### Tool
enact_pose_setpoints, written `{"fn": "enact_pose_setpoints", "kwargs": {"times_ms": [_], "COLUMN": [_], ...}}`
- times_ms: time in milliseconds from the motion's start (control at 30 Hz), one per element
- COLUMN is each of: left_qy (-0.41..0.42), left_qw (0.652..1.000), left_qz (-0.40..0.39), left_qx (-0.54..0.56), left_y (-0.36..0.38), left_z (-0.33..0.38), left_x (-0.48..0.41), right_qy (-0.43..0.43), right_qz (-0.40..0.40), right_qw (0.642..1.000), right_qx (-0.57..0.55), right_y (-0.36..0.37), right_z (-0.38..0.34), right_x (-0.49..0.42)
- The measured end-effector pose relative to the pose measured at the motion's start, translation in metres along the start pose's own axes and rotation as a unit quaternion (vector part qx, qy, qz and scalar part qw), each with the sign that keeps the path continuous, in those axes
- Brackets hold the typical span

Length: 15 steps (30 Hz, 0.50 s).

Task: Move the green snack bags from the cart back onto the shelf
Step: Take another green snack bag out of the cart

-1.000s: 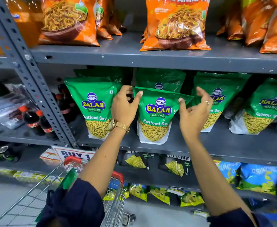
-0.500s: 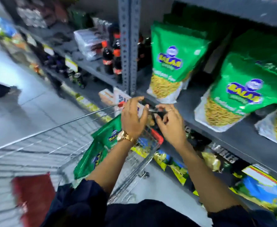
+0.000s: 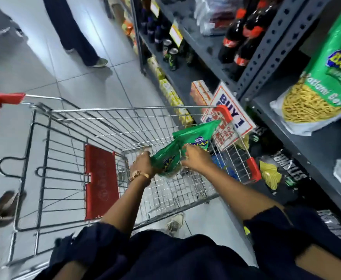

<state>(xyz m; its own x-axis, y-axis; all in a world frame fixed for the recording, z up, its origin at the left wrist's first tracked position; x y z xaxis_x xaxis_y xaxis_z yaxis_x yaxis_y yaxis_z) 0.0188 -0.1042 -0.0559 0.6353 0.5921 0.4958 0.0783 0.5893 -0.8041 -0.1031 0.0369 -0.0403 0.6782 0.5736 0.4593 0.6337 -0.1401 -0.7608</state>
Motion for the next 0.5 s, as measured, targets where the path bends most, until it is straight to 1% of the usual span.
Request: {"fn": "enact_pose_setpoints", "kwargs": {"times_ms": [67,133,233,300,367,433,500], "left_qy": [0.019,0.03,0.058,0.088,0.123,0.138,0.151], "left_qw": [1.0,0.999,0.995,0.988,0.976,0.969,0.965], "left_qz": [-0.017,0.008,0.029,0.025,0.037,0.049,0.064], "left_qx": [-0.013,-0.04,-0.081,-0.121,-0.174,-0.2,-0.204], "left_y": [-0.004,-0.007,-0.008,-0.005,-0.003,-0.001,-0.003], "left_z": [0.0,0.001,0.003,0.005,0.009,0.012,0.016], "left_x": [-0.003,-0.005,-0.009,-0.008,-0.005,0.0,0.006], "right_qy": [0.03,0.055,0.079,0.096,0.119,0.139,0.174], "right_qz": [-0.005,-0.021,-0.034,-0.045,-0.054,-0.055,-0.05], "right_qw": [0.999,0.998,0.996,0.993,0.984,0.968,0.947], "right_qx": [0.024,0.033,0.0,-0.047,-0.117,-0.199,-0.267], "right_y": [0.003,0.007,0.012,0.013,0.014,0.016,0.019], "right_z": [-0.004,-0.003,0.005,0.013,0.02,0.028,0.036], "right_x": [-0.008,-0.013,-0.012,-0.009,-0.004,0.002,0.012]}}
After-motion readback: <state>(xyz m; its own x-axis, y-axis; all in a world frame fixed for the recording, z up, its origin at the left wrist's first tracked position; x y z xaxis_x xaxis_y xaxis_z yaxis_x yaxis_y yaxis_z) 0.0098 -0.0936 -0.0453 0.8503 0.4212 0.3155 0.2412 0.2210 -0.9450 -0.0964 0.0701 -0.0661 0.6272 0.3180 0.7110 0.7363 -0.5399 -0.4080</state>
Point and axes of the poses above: each hand's wrist, its own x-axis away from the middle knuckle, its own y-axis out of the palm, z = x × y, the point moved 2 cm from there along -x, towards the middle knuckle, and after that the axes turned 9 degrees about -x, right-handed, at the moved point
